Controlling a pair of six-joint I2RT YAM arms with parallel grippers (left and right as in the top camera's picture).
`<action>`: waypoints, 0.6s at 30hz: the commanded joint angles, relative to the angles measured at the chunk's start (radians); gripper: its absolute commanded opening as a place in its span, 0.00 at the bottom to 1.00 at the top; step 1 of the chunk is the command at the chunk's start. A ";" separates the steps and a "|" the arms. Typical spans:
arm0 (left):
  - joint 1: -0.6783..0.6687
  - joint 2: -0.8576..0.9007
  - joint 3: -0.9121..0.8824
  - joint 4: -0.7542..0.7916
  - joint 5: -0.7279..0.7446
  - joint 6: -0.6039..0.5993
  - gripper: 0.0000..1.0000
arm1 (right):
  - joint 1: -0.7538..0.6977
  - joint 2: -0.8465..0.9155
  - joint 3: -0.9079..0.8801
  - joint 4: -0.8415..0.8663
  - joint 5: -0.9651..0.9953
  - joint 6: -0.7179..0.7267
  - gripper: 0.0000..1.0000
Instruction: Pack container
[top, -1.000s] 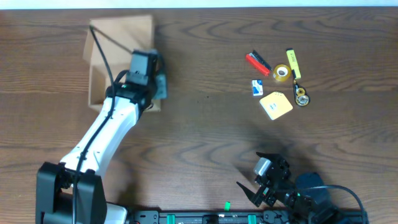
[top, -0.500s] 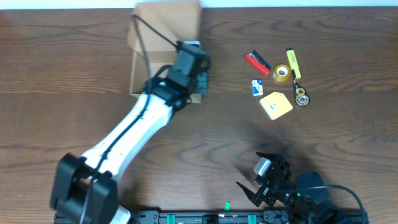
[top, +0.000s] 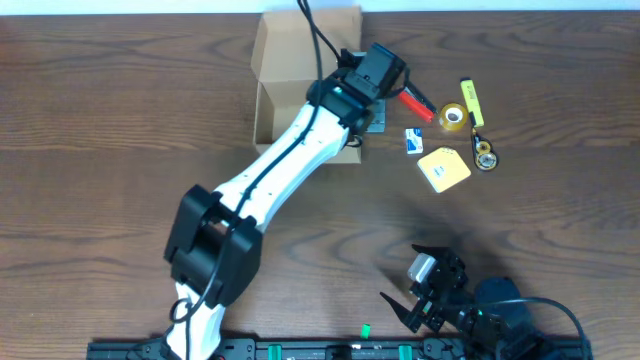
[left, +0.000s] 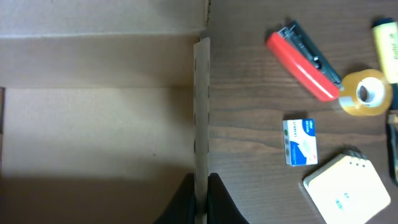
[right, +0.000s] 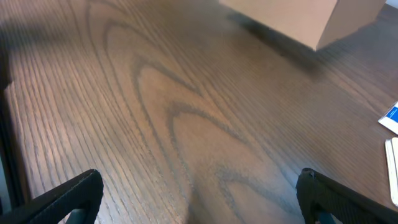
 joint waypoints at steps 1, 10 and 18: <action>-0.017 0.031 0.031 -0.007 -0.047 -0.047 0.06 | 0.007 -0.006 -0.010 -0.002 0.003 0.012 0.99; -0.061 0.060 0.031 -0.023 -0.108 -0.047 0.06 | 0.007 -0.006 -0.010 -0.002 0.002 0.013 0.99; -0.062 0.060 0.031 -0.026 -0.084 -0.046 0.36 | 0.007 -0.006 -0.010 -0.006 -0.002 0.013 0.99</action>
